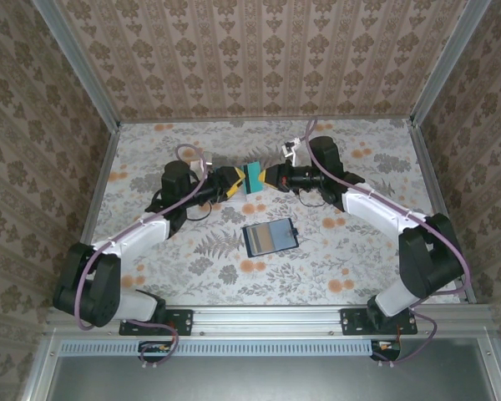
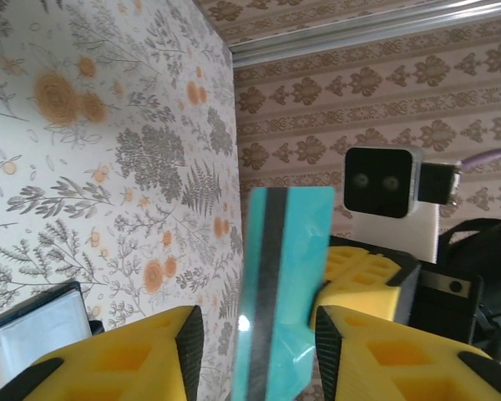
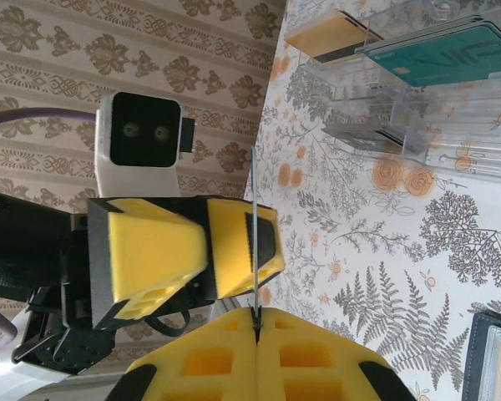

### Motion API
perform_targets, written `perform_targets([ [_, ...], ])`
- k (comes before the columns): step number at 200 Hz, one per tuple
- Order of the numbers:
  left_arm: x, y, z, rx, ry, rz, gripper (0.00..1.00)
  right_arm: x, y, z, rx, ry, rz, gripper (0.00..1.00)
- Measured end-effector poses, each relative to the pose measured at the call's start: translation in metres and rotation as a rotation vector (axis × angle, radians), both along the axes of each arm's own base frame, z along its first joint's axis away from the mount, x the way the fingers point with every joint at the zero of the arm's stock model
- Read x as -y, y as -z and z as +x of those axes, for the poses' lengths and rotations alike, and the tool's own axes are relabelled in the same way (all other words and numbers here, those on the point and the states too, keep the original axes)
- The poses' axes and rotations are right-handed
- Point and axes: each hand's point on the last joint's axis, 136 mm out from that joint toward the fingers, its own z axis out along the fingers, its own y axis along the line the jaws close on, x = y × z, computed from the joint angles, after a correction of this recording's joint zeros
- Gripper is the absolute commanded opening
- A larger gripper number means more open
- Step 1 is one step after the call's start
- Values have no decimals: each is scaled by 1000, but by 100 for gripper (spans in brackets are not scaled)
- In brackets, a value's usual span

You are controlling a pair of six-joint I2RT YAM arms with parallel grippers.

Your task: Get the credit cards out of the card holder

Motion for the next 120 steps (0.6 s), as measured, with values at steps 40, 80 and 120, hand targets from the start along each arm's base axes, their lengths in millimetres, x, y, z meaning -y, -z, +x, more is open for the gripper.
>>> perform_targets([
  [40,2,-6,-1,14,13,-17,35,-2,0,2,-2,-5,13,0],
  [80,3,-9,-3,12,22,-32,19,-3,-6,2,9,-13,27,0],
  [120,3,-12,-2,23,23,-39,0,-3,-3,5,7,-9,27,33],
])
